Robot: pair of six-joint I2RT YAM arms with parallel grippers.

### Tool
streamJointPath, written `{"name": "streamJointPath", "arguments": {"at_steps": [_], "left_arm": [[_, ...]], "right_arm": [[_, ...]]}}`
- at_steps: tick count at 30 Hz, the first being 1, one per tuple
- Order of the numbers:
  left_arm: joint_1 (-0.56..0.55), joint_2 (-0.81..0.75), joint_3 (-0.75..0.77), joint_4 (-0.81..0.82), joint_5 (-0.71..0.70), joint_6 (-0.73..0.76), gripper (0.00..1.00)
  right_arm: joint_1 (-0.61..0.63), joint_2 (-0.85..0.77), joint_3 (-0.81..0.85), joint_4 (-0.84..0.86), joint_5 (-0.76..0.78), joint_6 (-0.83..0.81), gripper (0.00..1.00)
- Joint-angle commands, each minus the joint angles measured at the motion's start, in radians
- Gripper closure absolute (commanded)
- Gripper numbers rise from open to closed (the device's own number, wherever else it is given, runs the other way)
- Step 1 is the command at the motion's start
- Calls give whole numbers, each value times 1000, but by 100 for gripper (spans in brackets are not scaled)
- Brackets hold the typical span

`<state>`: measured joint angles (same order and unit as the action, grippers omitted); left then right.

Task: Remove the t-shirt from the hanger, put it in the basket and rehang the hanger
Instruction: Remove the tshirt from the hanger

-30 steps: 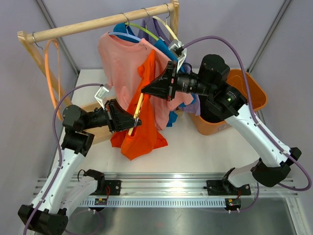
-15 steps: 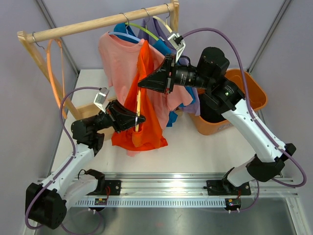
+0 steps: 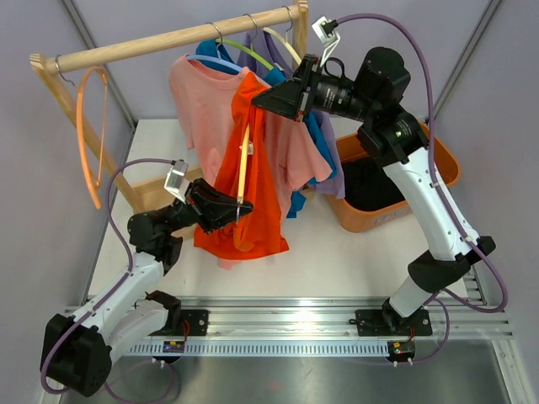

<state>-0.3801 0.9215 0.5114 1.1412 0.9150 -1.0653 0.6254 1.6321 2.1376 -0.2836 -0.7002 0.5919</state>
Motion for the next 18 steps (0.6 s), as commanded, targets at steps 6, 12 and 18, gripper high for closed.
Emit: {"name": "streamJointPath", "arguments": {"at_steps": [6, 12, 18], "left_arm": [[-8, -128, 32, -418, 94, 151, 100], [-14, -171, 226, -1061, 238, 338, 100], [-46, -197, 312, -1346, 301, 367, 100]], "right_arm": [[-64, -14, 128, -31, 122, -249, 100], [-85, -63, 76, -100, 255, -510, 100], [-85, -138, -60, -123, 333, -719, 100]]}}
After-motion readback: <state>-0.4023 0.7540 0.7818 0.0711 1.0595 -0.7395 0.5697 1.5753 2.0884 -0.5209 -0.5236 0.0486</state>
